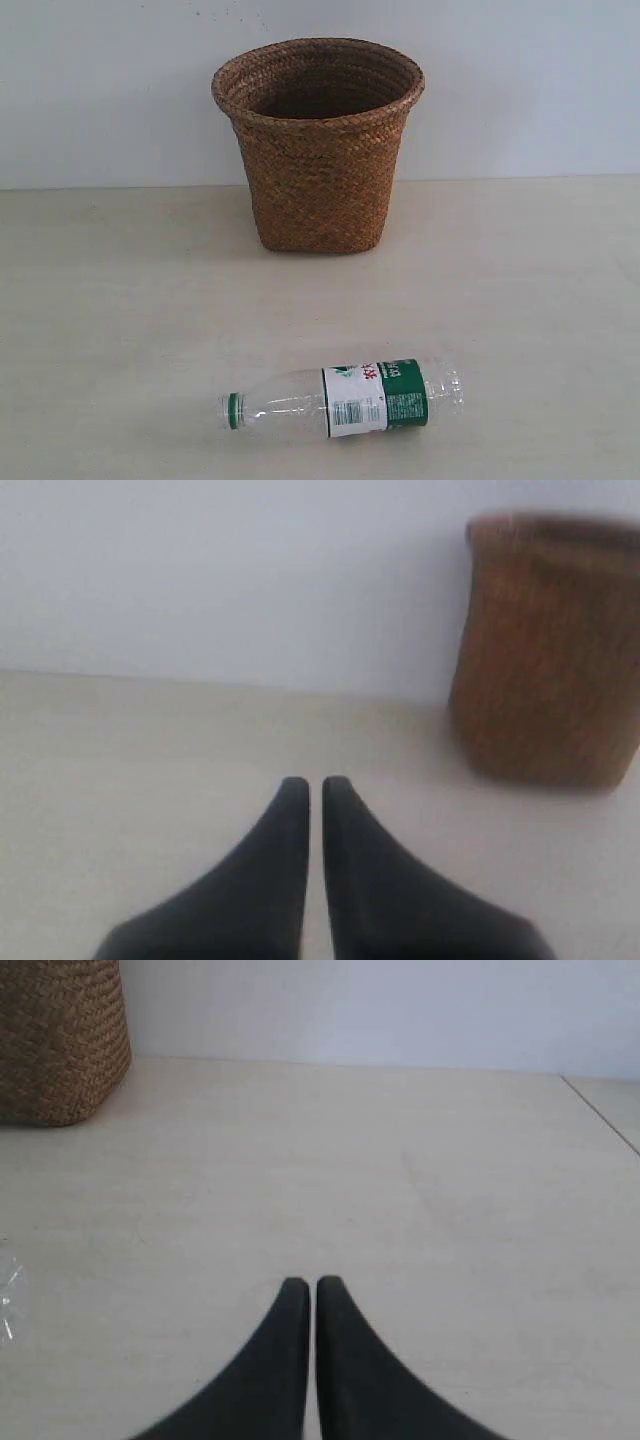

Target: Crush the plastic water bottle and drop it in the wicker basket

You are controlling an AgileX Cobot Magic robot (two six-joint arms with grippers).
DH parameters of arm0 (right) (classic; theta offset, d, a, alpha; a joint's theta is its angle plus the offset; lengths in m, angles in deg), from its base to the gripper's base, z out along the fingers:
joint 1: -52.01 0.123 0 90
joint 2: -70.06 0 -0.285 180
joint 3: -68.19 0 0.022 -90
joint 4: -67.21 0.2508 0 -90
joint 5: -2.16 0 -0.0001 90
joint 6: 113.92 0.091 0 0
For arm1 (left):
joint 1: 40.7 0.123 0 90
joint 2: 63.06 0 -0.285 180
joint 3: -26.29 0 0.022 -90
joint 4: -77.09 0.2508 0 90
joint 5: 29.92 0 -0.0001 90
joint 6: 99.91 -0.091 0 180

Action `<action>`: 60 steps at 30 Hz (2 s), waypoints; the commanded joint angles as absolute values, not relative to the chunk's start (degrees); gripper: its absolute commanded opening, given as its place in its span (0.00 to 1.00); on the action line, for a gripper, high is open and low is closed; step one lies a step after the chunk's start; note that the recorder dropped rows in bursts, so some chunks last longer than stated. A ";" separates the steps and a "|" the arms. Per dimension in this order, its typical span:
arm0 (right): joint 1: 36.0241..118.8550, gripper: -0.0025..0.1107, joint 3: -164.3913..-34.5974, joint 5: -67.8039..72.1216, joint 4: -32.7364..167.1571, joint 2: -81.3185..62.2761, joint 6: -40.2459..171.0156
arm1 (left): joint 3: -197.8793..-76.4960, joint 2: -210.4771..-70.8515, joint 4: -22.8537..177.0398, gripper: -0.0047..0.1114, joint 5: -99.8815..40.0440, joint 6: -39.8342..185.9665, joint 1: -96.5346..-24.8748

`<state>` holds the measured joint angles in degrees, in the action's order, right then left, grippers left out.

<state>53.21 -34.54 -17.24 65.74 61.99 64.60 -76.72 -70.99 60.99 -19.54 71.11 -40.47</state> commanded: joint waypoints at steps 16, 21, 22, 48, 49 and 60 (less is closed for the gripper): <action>53.22 0.02 -34.60 -16.84 65.41 62.28 64.49 | -81.81 -70.85 33.16 0.07 -43.47 79.14 -40.76; 53.22 0.02 -34.60 -16.84 65.41 62.28 64.49 | -92.49 -77.02 49.49 0.07 -41.17 79.14 -40.76; 53.22 0.02 -34.60 -16.84 65.41 62.28 64.49 | -95.38 -78.68 52.81 0.07 -39.36 79.03 -40.76; 53.22 0.02 -34.60 -16.84 65.41 62.28 64.49 | -134.34 -144.05 34.86 0.08 34.54 0.59 -43.49; 53.22 0.02 -34.60 -16.84 65.41 62.28 64.48 | -134.12 -146.51 34.24 0.10 34.53 -1.62 -44.40; 53.22 0.02 -34.60 -16.84 65.41 62.28 64.48 | -131.86 -165.67 30.84 0.62 30.35 -18.60 -51.84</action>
